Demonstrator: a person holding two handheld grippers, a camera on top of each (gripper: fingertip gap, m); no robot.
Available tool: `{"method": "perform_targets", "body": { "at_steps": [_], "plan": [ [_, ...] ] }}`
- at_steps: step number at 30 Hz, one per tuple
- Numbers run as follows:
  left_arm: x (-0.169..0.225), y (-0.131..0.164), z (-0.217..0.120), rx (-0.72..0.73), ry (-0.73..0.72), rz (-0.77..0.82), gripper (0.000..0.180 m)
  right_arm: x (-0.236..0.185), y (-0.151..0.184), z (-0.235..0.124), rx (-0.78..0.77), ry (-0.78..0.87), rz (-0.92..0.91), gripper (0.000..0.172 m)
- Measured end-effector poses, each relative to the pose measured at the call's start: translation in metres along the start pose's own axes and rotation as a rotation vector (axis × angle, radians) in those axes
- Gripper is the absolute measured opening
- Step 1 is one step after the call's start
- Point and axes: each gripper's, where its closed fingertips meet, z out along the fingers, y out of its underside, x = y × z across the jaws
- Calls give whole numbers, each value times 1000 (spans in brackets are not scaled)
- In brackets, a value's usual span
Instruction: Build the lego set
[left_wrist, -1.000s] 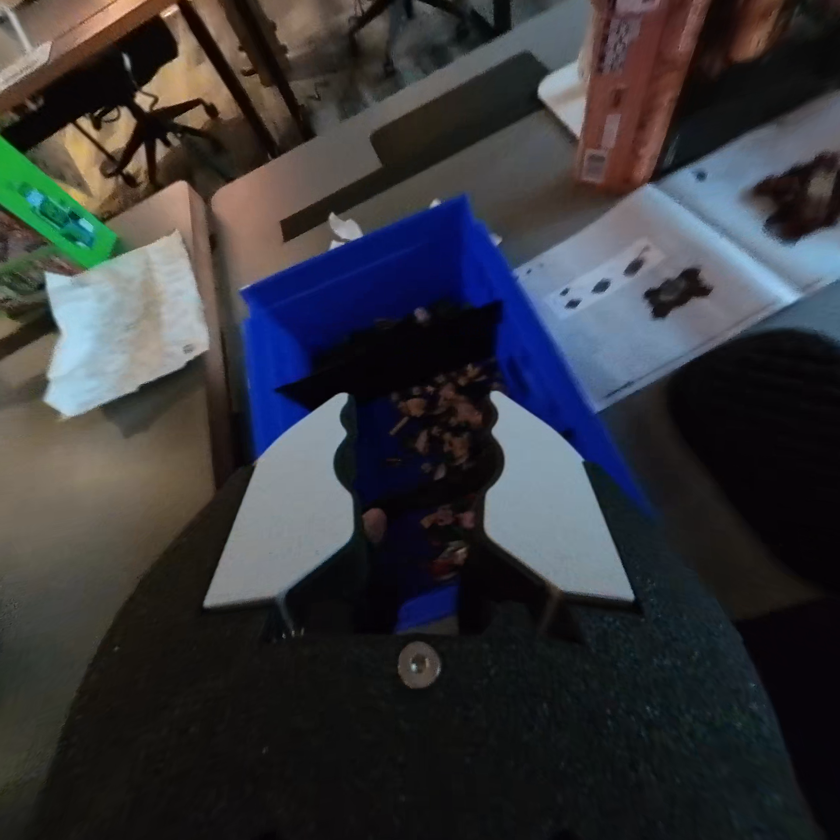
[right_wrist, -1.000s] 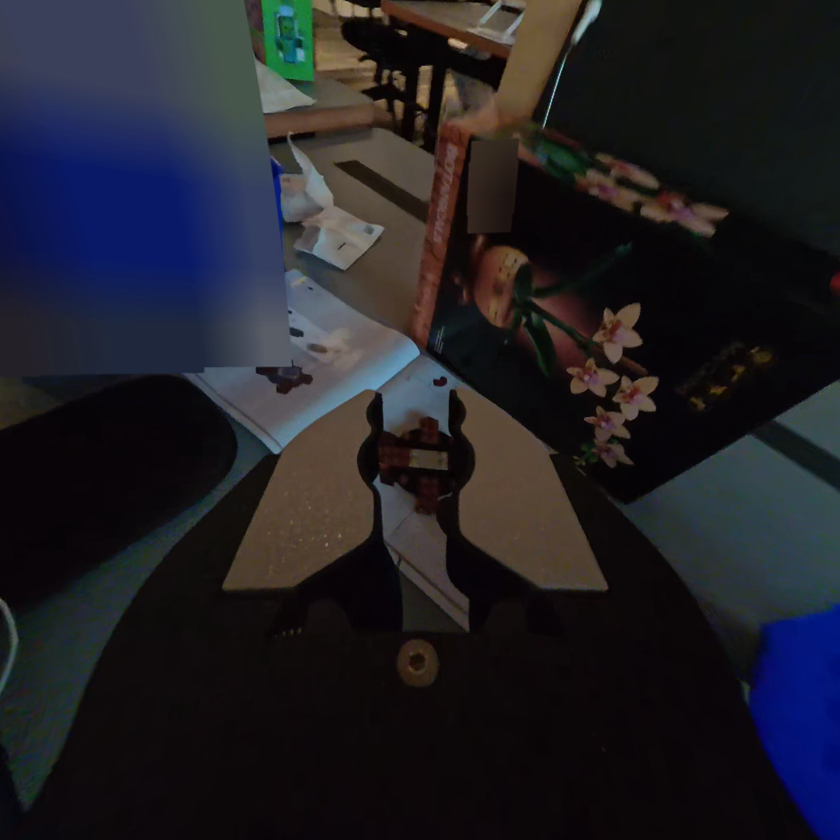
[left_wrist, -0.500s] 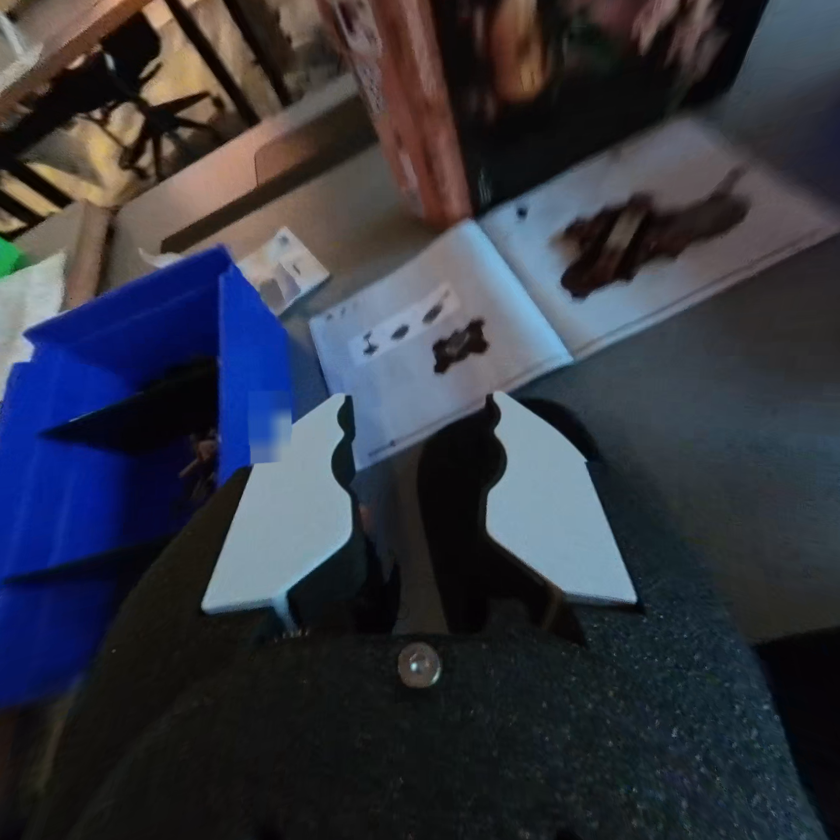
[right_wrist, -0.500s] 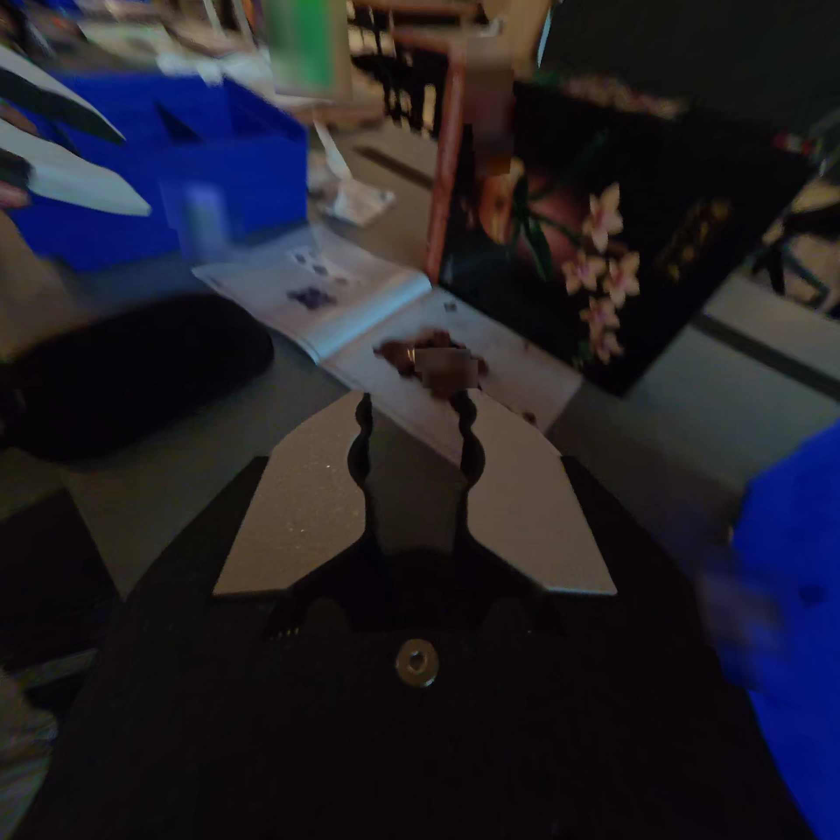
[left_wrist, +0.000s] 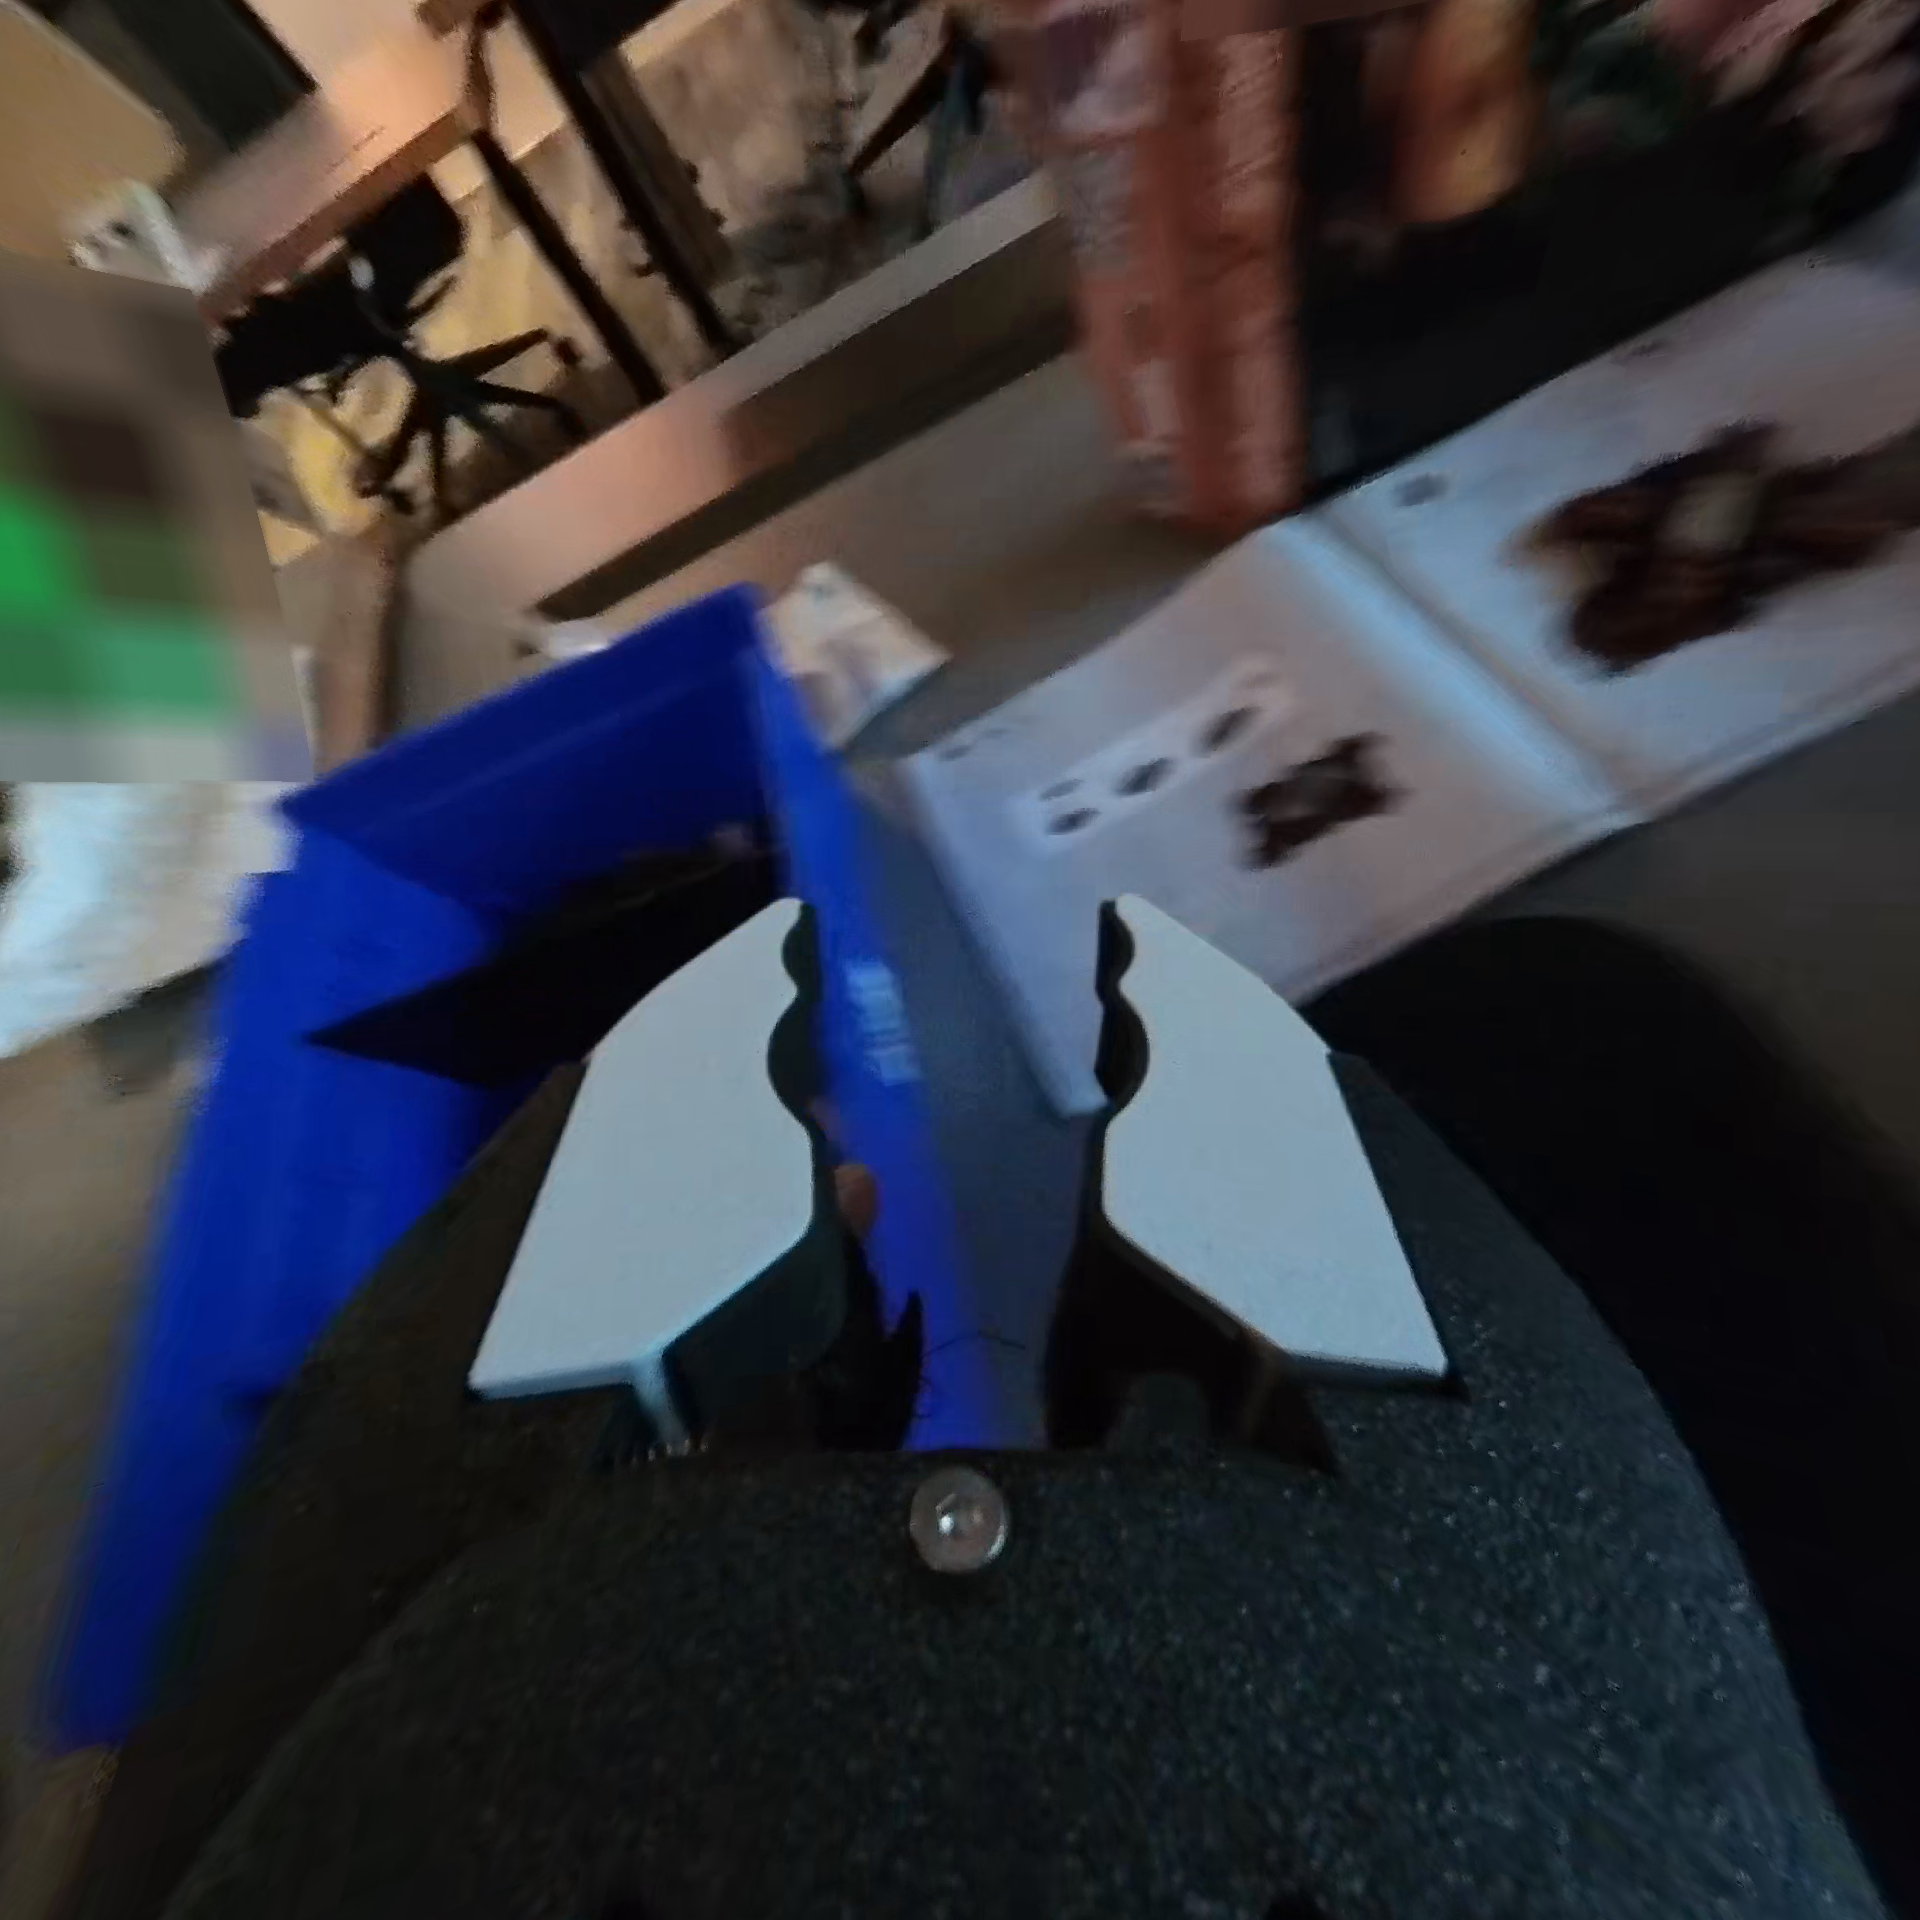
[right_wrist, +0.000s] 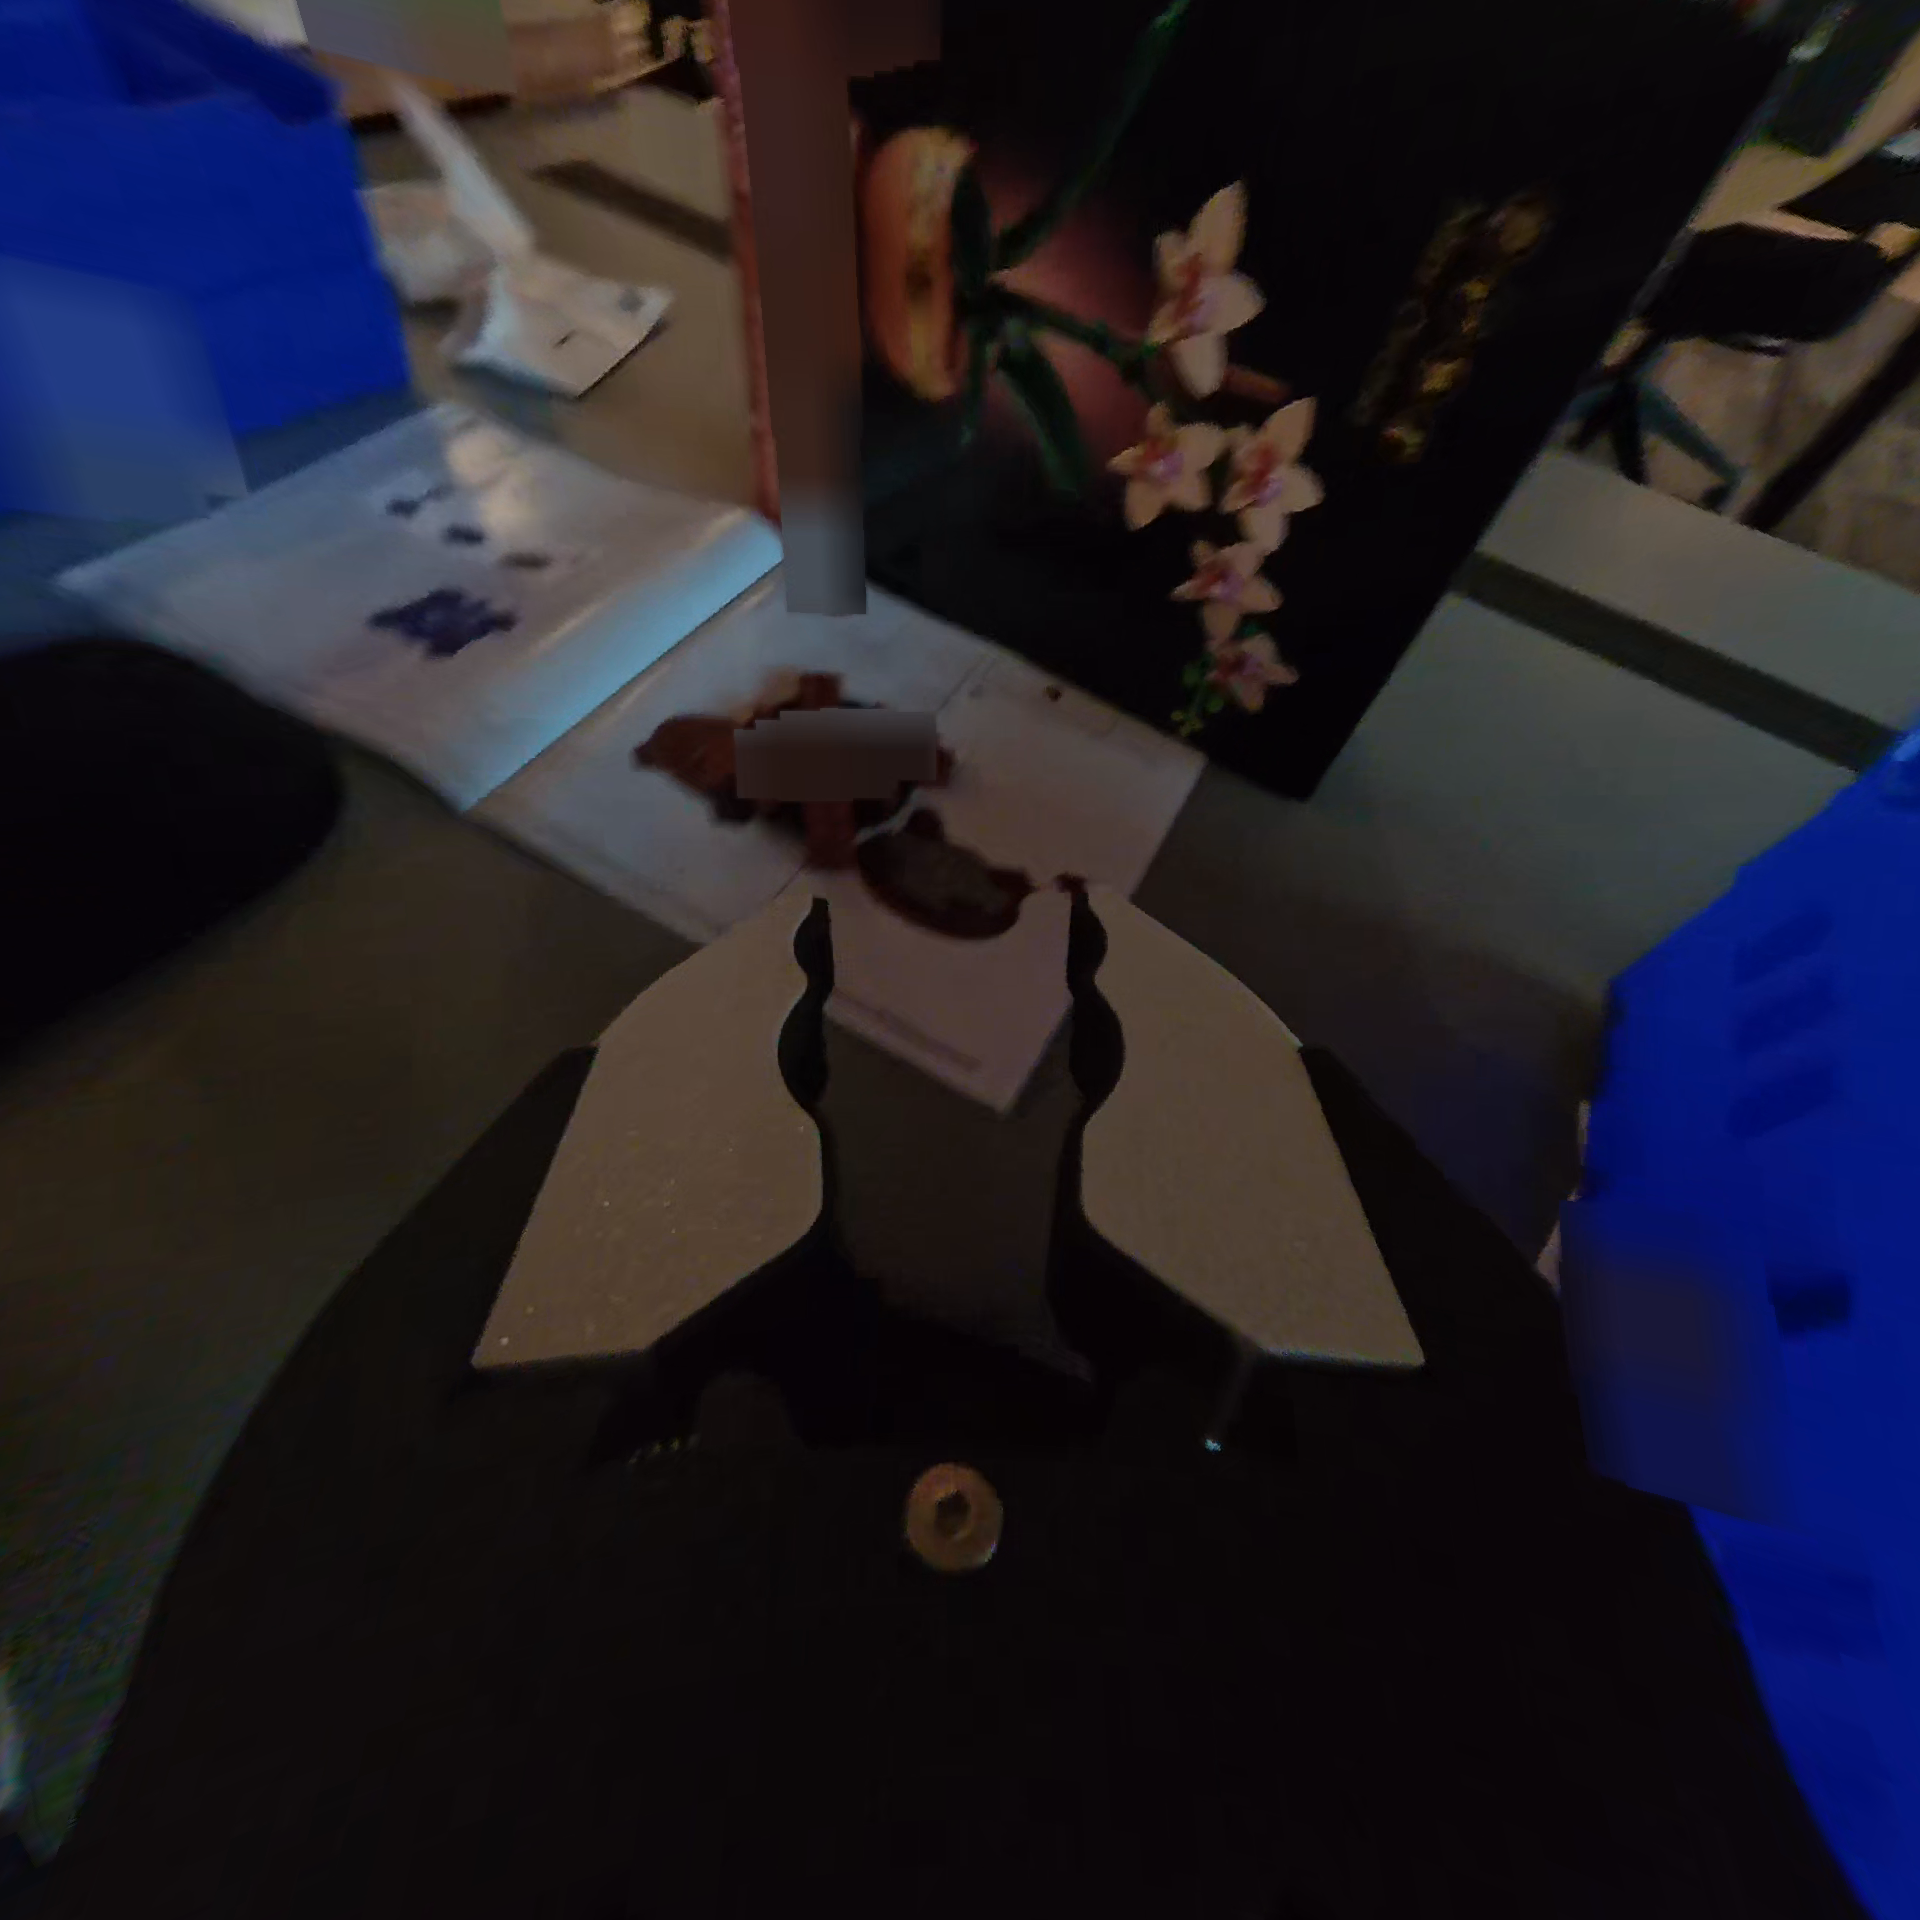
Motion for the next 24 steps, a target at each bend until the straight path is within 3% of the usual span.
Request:
{"method": "perform_targets", "body": {
  "at_steps": [3, 5, 13, 18, 21, 24],
  "plan": [
    [-48, 16, 7, -99, -15, 27, 50, 13, -2, 5, -26, 61, 29, 38],
    [-57, 28, 11, -141, 38, -19, 52, 18, -3, 10, -59, 89, 36, 38],
    [-33, 61, 2, -130, 157, -176, 53, 10, -16, 36, -105, 89, -98, 40],
    [-21, 94, -6, -245, 208, -180, 53, 6, -21, 50, -103, 66, -123, 38],
    [-11, 97, -9, -230, 312, -239, 50, -1, -30, 66, -88, 37, -146, 36],
    [3, 97, -10, -233, 430, -278, 34, -8, -26, 82, -125, 18, -189, 36]
  ]
}}
